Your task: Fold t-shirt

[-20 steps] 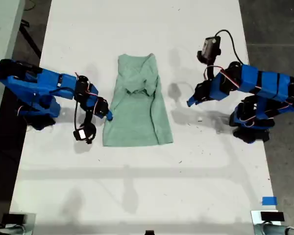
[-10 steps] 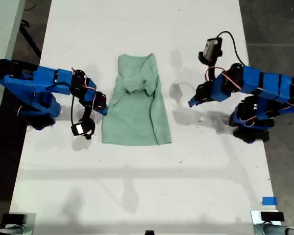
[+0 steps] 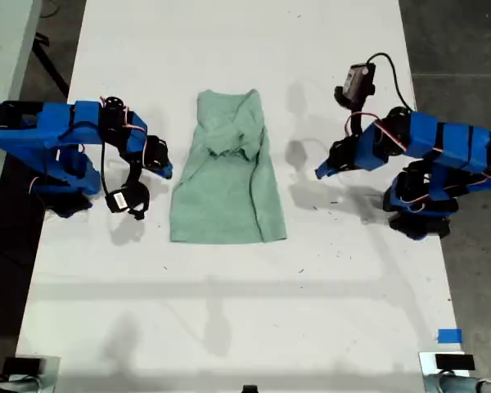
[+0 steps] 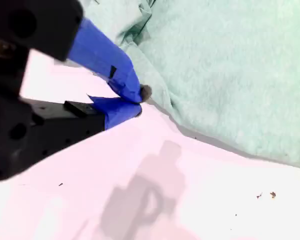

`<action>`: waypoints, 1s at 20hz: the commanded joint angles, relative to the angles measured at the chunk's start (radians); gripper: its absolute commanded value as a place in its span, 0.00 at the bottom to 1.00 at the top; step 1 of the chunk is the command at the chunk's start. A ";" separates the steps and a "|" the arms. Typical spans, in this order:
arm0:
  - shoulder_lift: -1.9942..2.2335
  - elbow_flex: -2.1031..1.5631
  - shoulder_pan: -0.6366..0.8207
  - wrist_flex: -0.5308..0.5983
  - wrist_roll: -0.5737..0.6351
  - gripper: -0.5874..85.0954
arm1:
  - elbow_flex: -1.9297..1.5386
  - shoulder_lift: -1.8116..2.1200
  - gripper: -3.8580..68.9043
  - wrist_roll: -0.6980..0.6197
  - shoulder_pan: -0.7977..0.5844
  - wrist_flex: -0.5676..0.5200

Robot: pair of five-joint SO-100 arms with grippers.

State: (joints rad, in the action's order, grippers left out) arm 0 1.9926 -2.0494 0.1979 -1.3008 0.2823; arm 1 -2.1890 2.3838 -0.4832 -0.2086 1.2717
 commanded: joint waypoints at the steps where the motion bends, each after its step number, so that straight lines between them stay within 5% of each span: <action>1: 0.017 0.046 -0.012 0.025 0.005 0.24 | 0.006 0.031 0.18 0.014 0.009 -0.038; 5: 0.032 0.052 -0.028 0.029 0.000 0.30 | 0.000 0.031 0.18 0.015 0.011 -0.048; 13: -0.216 -0.077 -0.028 0.261 -0.034 0.30 | -0.006 0.031 0.18 0.023 0.023 -0.057; 18: -0.353 -0.081 -0.002 0.281 -0.080 0.27 | -0.025 0.035 0.18 0.026 0.026 -0.063; 20: -0.390 -0.078 0.009 0.278 -0.091 0.19 | -0.041 0.051 0.18 0.028 0.026 -0.069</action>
State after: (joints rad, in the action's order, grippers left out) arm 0 1.6076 -2.1368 0.1902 -1.0339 0.2056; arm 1 -2.2350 2.3930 -0.4648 -0.1933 1.2379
